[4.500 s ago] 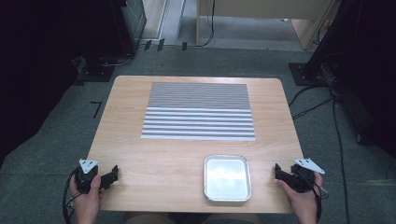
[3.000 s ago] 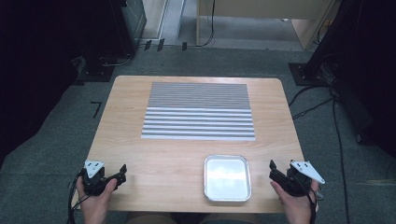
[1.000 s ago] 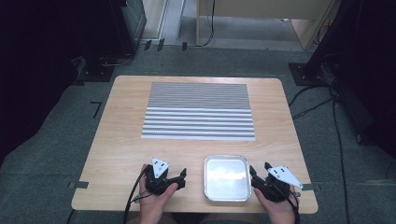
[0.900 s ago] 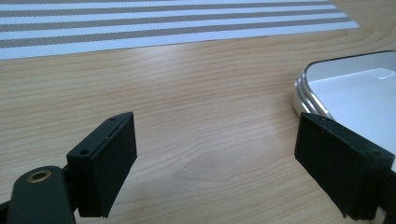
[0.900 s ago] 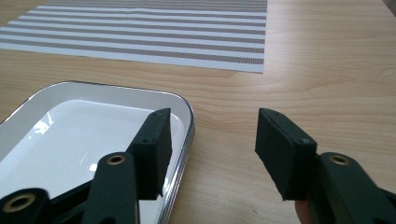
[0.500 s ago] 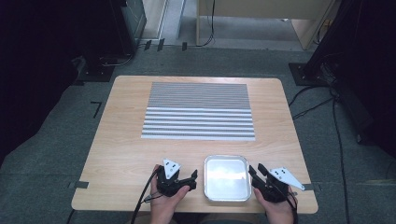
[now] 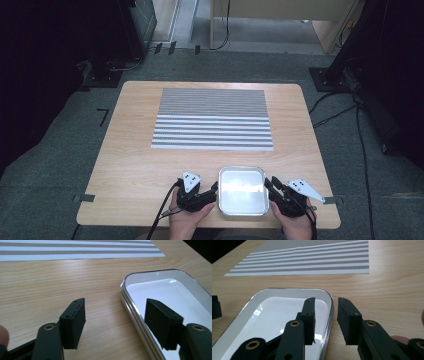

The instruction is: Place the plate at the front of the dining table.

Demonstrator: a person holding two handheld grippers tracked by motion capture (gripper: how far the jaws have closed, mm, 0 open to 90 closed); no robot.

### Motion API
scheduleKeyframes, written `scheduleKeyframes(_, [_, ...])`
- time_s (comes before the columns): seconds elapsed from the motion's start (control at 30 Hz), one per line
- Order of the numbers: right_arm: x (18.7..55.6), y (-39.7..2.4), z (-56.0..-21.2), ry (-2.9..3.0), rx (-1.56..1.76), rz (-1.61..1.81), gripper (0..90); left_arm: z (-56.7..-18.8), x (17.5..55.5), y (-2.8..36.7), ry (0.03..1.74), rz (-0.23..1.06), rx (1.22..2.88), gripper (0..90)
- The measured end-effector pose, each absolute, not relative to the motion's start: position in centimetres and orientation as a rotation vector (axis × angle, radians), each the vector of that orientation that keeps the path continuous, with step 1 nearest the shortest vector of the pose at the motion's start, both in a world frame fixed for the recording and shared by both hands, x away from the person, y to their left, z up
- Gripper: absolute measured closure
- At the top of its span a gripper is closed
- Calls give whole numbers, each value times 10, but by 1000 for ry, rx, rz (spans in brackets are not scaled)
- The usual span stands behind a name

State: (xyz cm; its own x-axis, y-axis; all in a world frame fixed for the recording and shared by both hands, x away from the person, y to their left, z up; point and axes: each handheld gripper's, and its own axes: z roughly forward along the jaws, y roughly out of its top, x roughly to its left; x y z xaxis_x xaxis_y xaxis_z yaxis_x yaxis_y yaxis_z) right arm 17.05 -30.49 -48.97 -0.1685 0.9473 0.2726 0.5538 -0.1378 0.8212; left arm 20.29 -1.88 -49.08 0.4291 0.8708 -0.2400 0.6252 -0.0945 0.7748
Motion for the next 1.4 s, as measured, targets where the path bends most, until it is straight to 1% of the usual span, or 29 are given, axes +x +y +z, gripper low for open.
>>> scheduleKeyframes(0.03, [171,-305,-490,1711,1687,1250,698,-491,202,-20,1266,344,1810,370])
scheduleKeyframes(0.17, [172,-309,-492,1701,1737,1271,748,-491,197,-25,1186,292,1795,562])
scheduleKeyframes(0.3, [172,-312,-492,1691,1769,1287,773,-493,195,-29,1174,261,1797,621])
scheduleKeyframes(0.43, [173,-314,-493,1696,1817,1306,813,-496,194,-34,1180,248,1814,626])
scheduleKeyframes(0.47, [174,-314,-494,1703,1823,1304,818,-497,193,-36,1187,253,1820,612])
scheduleKeyframes(0.5, [175,-313,-495,1714,1825,1284,830,-498,192,-38,1200,291,1828,591])
scheduleKeyframes(0.53, [175,-313,-495,1714,1825,1284,830,-498,192,-38,1200,291,1828,593])
scheduleKeyframes(0.57, [176,-312,-497,1726,1837,1271,839,-498,189,-40,1206,339,1829,603])
scheduleKeyframes(0.63, [176,-311,-498,1724,1839,1257,844,-498,187,-42,1203,365,1842,629])
scheduleKeyframes(0.7, [176,-311,-500,1729,1836,1247,846,-499,185,-44,1199,387,1858,680])
scheduleKeyframes(0.73, [176,-311,-500,1729,1836,1247,846,-499,185,-44,1199,387,1858,713])
scheduleKeyframes(0.77, [177,-310,-500,1730,1839,1242,847,-500,185,-45,1195,388,1866,713])
scheduleKeyframes(0.83, [177,-309,-503,1734,1853,1242,846,-502,184,-47,1195,381,1881,768])
scheduleKeyframes(0.87, [178,-309,-504,1736,1858,1243,846,-503,184,-47,1195,376,1887,782])
scheduleKeyframes(1.03, [179,-308,-506,1744,1873,1246,848,-503,183,-48,1190,395,1888,813])
scheduleKeyframes(1.4, [180,-309,-507,1723,1906,1262,859,-503,183,-49,1191,409,1877,824])
